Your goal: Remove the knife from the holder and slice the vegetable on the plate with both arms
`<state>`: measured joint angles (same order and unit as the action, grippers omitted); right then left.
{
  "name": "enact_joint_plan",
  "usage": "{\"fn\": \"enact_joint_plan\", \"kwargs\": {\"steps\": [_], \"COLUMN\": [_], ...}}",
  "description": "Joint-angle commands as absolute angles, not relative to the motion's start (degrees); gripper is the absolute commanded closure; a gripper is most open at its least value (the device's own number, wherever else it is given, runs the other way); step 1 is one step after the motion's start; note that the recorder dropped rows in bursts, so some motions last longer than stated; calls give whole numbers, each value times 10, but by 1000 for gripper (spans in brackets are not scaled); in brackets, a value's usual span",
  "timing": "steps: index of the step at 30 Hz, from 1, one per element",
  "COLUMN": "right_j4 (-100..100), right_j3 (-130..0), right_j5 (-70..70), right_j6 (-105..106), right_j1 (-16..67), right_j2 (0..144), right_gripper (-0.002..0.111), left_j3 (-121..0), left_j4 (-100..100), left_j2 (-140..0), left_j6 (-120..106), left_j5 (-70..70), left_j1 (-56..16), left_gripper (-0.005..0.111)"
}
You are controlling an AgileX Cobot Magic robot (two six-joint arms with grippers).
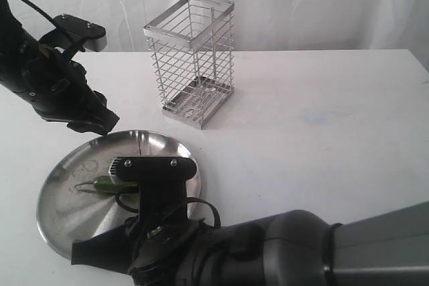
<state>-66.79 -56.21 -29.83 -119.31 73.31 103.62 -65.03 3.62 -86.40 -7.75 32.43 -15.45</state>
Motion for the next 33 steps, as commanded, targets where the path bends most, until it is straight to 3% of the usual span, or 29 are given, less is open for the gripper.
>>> {"fn": "enact_joint_plan", "kwargs": {"steps": [1,33], "right_j4": [-677,-670], "right_j3": [-566,-579], "right_j5": [-306,-383], "right_j6": [-1197,-1198], "right_j1": [744,810], "right_j2": [1034,1062], "right_gripper": [108,108], "left_j3": [-647,-647], "left_j4": [46,85], "left_j2": [-864,-897], "left_j6": [-73,-75], "left_j5": [331,306], "left_j1": [-154,-154], "left_gripper": [57,57]}}
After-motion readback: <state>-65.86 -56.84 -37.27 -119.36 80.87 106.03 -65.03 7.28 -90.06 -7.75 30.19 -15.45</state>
